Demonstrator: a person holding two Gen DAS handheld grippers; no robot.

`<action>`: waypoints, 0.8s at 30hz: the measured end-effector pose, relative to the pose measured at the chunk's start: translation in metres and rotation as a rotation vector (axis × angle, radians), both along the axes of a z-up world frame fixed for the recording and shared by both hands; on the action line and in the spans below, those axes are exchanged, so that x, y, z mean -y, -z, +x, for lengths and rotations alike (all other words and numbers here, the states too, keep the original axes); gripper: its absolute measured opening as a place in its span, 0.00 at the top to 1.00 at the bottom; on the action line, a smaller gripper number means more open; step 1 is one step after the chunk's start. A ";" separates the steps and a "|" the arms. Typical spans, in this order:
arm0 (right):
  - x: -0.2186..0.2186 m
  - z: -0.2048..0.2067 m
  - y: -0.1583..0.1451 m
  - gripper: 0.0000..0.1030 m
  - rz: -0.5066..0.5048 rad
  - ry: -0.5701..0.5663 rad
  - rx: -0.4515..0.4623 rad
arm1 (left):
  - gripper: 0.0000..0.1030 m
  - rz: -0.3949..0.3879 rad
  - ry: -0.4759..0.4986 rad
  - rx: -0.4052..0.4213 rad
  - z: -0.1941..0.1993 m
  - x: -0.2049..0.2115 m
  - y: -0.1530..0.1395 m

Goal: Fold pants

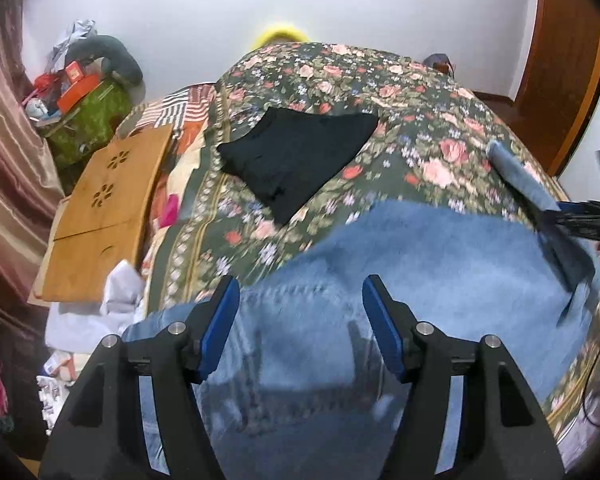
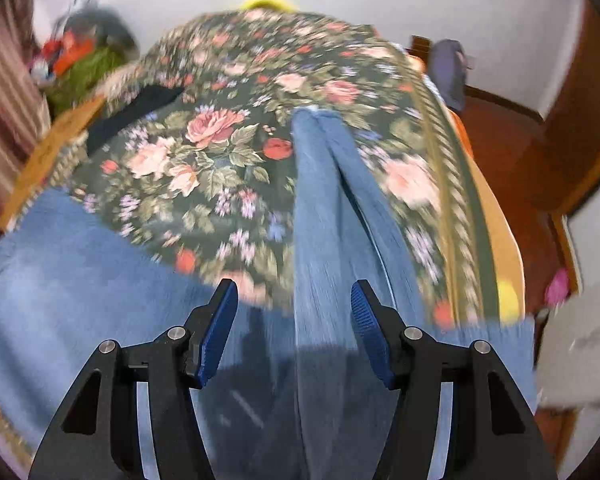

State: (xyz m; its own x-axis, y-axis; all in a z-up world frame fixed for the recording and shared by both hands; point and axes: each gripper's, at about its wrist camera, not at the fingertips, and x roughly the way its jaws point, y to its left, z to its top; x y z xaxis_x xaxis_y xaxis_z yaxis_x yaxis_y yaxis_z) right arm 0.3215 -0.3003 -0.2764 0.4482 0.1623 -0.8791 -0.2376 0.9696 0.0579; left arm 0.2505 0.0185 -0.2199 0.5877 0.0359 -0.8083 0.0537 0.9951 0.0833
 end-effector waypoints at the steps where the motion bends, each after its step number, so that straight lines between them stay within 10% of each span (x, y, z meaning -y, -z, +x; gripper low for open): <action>1: -0.006 0.011 0.004 0.46 -0.030 -0.014 -0.003 | 0.38 -0.004 -0.001 -0.003 0.006 0.001 0.002; 4: -0.017 0.040 0.018 0.55 -0.093 -0.046 -0.029 | 0.38 -0.020 0.003 -0.039 0.023 0.007 0.016; 8: -0.013 0.064 0.034 0.92 -0.122 -0.041 -0.078 | 0.38 -0.022 0.020 -0.089 0.032 0.015 0.036; 24: 0.147 -0.044 -0.106 0.92 0.077 0.233 0.264 | 0.38 -0.007 0.044 -0.129 0.002 0.042 0.041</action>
